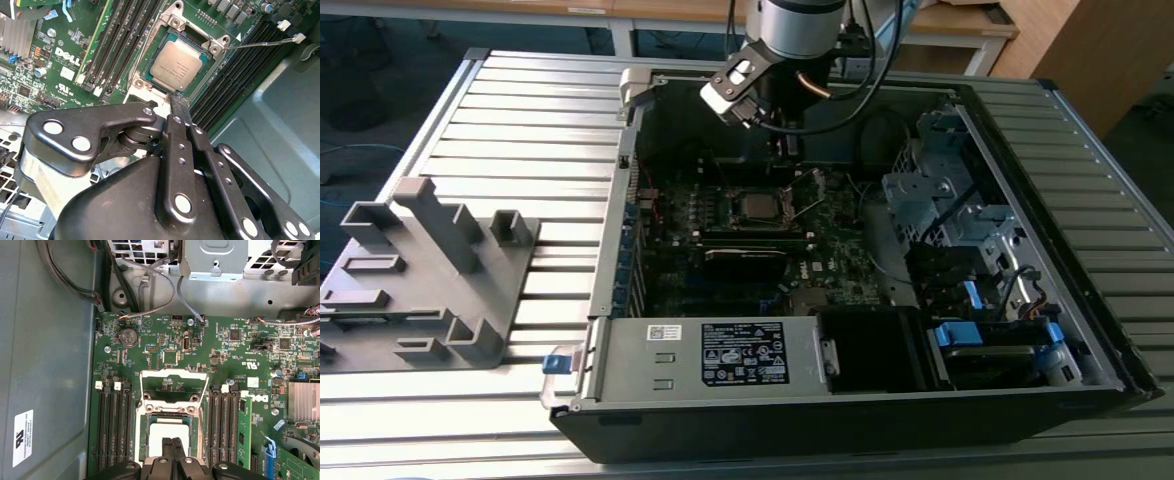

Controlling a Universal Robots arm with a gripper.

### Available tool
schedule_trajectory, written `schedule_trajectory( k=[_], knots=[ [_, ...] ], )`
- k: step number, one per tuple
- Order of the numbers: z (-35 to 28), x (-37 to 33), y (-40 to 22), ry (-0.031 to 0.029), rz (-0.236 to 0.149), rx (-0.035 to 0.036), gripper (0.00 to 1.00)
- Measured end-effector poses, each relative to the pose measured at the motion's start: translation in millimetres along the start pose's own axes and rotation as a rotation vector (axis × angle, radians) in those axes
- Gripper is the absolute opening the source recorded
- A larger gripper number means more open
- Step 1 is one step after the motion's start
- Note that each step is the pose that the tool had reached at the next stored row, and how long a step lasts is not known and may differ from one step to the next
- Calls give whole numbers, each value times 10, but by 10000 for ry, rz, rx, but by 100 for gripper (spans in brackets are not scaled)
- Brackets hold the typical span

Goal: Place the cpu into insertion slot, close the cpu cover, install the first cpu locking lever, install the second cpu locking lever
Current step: 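Close the cpu cover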

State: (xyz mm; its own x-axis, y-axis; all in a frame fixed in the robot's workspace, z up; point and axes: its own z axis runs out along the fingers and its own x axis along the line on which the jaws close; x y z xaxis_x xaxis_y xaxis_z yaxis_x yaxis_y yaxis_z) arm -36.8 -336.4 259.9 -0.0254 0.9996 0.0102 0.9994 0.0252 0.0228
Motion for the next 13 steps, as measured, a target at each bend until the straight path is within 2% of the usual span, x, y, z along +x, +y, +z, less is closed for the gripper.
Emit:
schedule_trajectory(
  k=[13],
  knots=[
    [-18, 0, 0, 1, 0, 0, 11]
  ],
)
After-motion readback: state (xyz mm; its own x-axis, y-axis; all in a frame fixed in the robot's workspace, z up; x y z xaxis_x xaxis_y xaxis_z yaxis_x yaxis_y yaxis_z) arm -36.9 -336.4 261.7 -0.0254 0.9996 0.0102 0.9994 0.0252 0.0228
